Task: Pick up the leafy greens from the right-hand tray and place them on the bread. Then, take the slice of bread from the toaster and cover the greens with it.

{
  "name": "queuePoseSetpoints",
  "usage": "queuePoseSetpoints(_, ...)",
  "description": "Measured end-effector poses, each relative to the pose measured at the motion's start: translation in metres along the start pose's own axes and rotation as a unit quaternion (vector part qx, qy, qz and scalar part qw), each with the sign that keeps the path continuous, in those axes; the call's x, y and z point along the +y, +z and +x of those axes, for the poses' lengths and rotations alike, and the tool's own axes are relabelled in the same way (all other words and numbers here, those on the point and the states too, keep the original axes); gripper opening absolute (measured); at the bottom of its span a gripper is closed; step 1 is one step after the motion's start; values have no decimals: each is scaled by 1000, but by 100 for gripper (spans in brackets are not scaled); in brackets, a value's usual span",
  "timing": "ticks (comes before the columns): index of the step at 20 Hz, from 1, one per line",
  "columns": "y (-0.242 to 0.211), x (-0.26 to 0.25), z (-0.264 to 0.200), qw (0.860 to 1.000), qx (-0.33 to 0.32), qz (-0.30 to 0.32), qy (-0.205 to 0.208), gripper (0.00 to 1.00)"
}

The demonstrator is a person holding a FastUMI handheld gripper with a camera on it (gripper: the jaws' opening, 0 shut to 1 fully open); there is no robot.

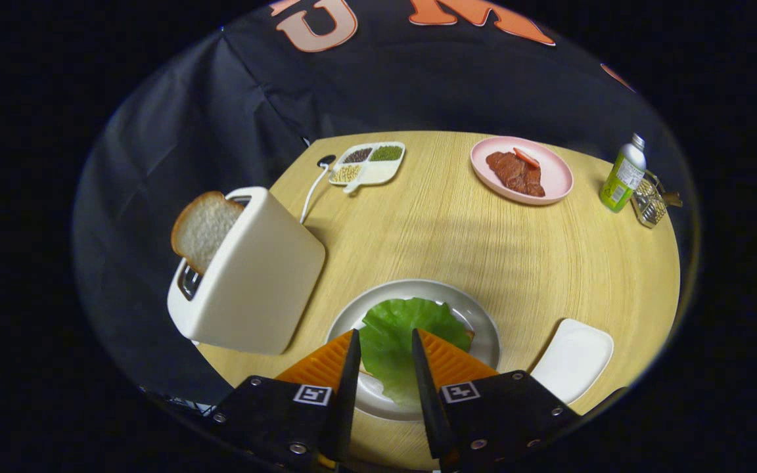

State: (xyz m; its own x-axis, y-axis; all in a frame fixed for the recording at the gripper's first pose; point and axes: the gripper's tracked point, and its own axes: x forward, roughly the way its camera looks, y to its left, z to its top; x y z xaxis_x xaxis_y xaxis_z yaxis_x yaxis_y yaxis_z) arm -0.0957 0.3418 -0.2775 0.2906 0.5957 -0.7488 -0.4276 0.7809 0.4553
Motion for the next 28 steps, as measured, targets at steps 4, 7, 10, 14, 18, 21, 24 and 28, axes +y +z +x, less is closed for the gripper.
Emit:
queuePoseSetpoints(4, 45, 43, -29, 999, -24, 3, 24, 70)
queuePoseSetpoints(7, 74, 81, -40, 999, -30, -14, 35, 71)
queuePoseSetpoints(10, 93, 124, -40, 998, -26, -41, 45, 75)
queuePoseSetpoints(14, 103, 163, -25, 998, -5, -51, 43, 84)
queuePoseSetpoints(18, 108, 183, -5, 996, 15, -82, 12, 84)
queuePoseSetpoints(21, 106, 193, 10, 996, 35, -81, -2, 84)
queuePoseSetpoints(24, 99, 199, 23, 995, 57, -77, -14, 84)
queuePoseSetpoints(28, 91, 187, 36, 992, 80, -83, -51, 79)
